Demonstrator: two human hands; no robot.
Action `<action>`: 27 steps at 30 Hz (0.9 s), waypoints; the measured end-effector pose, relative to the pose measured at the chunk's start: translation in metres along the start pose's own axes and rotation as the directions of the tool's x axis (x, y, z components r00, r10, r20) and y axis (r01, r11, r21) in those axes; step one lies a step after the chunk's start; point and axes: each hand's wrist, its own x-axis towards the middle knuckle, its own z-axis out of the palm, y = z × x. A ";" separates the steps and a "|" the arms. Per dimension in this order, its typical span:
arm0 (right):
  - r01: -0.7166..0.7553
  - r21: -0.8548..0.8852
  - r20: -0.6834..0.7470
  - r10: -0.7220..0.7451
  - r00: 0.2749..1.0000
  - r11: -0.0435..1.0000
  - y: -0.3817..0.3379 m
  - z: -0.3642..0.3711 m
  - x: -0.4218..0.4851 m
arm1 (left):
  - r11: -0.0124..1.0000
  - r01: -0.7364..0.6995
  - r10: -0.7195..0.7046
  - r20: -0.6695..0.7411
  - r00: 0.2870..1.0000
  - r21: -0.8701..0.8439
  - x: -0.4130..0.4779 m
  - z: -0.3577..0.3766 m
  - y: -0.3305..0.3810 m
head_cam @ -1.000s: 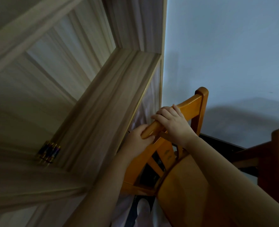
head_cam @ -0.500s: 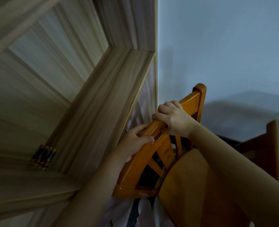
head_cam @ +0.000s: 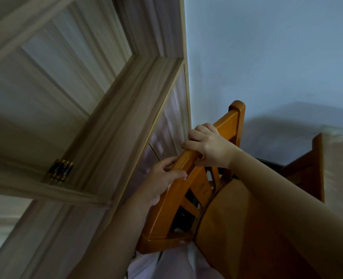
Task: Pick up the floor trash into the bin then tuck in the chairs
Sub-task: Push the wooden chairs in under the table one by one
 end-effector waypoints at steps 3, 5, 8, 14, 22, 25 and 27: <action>-0.012 -0.011 -0.021 0.011 1.000 1.000 -0.001 -0.006 -0.006 | 1.000 -0.013 0.014 0.014 1.000 -0.011 -0.006 0.007 0.005; -0.033 -0.015 -0.056 0.032 0.998 0.999 0.006 -0.011 -0.013 | 1.000 -0.017 0.017 0.033 0.999 -0.005 -0.004 0.015 0.010; -0.051 -0.018 -0.096 0.049 0.994 0.999 0.011 -0.011 -0.023 | 1.000 -0.012 0.011 0.051 0.999 0.003 0.001 0.024 0.011; -0.071 -0.024 -0.103 0.068 0.992 0.997 0.003 -0.006 -0.019 | 1.000 0.004 -0.004 0.045 0.999 0.009 0.005 0.016 0.000; -0.051 -0.028 -0.100 0.048 0.994 0.998 -0.019 -0.001 -0.024 | 1.000 0.010 -0.010 -0.007 1.000 -0.029 -0.014 0.016 -0.014; -0.058 -0.008 -0.089 0.057 0.994 0.998 -0.026 -0.004 -0.033 | 1.000 0.003 -0.003 -0.009 1.000 -0.031 -0.026 0.024 -0.016; -0.073 0.001 -0.080 0.073 0.994 0.997 -0.033 -0.010 -0.036 | 0.999 0.005 -0.005 -0.011 1.000 -0.037 -0.033 0.027 -0.019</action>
